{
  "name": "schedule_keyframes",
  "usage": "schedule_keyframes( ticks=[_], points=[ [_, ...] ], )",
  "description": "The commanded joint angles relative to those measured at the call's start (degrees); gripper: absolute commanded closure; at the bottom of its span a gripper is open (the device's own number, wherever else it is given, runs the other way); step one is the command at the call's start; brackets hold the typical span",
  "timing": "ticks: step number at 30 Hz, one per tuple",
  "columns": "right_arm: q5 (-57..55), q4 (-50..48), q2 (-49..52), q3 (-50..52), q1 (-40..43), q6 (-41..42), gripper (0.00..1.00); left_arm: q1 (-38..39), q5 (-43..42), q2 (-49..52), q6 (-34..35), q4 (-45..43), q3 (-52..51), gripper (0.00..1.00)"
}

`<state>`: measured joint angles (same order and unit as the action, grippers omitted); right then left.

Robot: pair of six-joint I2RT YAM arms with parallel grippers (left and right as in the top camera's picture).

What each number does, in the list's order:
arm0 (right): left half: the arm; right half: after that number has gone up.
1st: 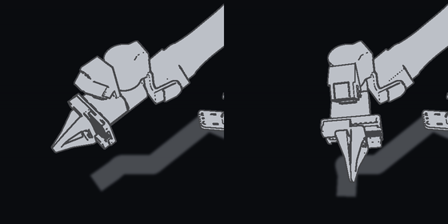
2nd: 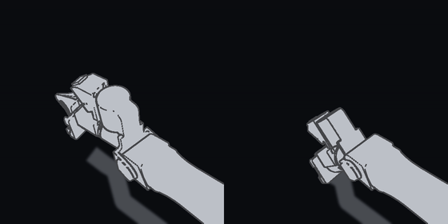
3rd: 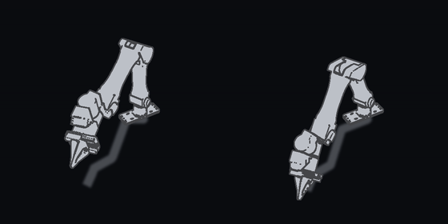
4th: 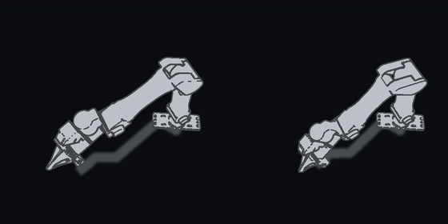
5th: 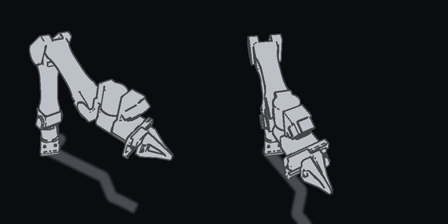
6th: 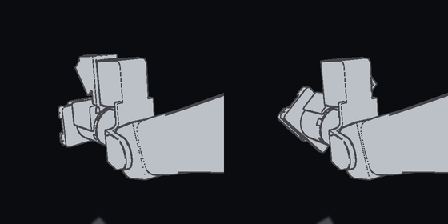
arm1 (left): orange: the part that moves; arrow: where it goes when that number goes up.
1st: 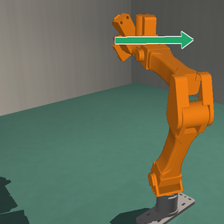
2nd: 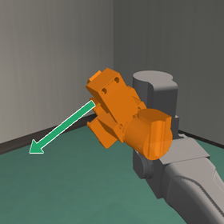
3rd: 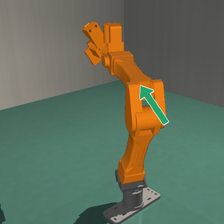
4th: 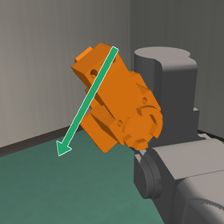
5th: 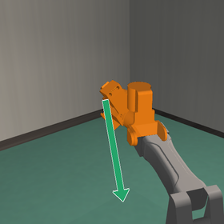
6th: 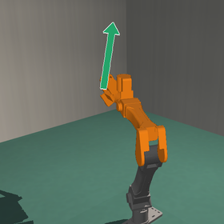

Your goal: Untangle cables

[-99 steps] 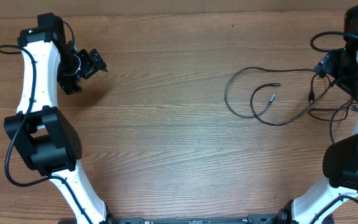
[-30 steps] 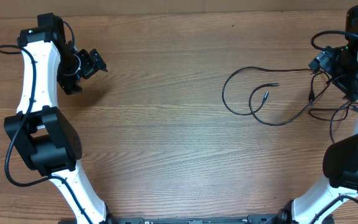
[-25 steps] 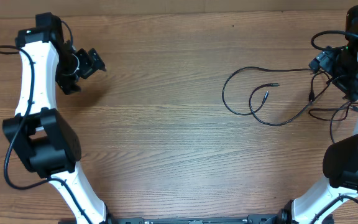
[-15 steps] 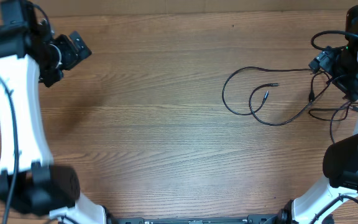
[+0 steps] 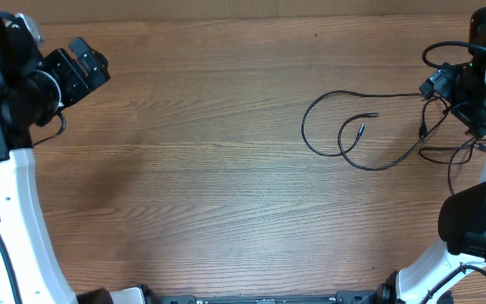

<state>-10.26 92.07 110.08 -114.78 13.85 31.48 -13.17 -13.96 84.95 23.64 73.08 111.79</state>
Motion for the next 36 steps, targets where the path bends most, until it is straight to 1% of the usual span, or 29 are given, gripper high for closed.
schedule_keyframes(
  ticks=[1,3,7,11,12,16,20,22,25,31,36],
  points=[
    [0.3,-0.3,-1.8,0.1,0.0,0.2,0.00,0.0,-0.5,-2.7,0.2,0.0,0.2,0.00],
    [0.3,-0.3,-1.8,0.1,0.0,0.2,0.00,0.0,0.0,-3.4,-0.1,0.2,0.2,0.00],
    [0.3,-0.3,-1.8,0.1,0.0,0.2,0.00,0.0,5.5,-4.7,-1.4,2.3,0.2,0.00],
    [0.3,-0.3,-1.8,0.1,0.0,0.2,0.00,0.0,9.5,-5.5,-2.0,6.9,0.2,0.00],
    [0.3,-0.3,-1.8,0.1,0.0,0.2,0.00,0.0,11.2,-5.6,-2.0,9.4,0.2,0.00],
    [0.3,-0.3,-1.8,0.1,0.0,0.2,0.00,0.1,12.5,-5.6,-2.1,13.9,-0.5,0.01],
    [0.3,-0.3,-1.8,0.1,0.0,0.2,0.00,0.4,12.0,-5.6,-2.4,13.8,-5.2,0.01],
    [0.3,-0.3,-1.8,0.1,0.0,0.2,0.00,0.9,12.0,-5.6,-2.4,12.9,-8.6,0.00],
    [0.3,-0.3,-1.8,0.1,0.0,0.2,0.00,1.4,11.5,-5.6,-2.4,9.2,-14.6,0.00],
    [0.3,-0.3,-1.8,0.1,0.0,0.2,0.00,1.6,5.9,-6.0,-2.3,-1.2,-26.9,0.00],
    [0.3,-0.3,-1.8,0.1,0.0,0.2,0.00,1.6,2.7,-6.0,-2.2,-7.8,-36.5,0.00]
  ],
)
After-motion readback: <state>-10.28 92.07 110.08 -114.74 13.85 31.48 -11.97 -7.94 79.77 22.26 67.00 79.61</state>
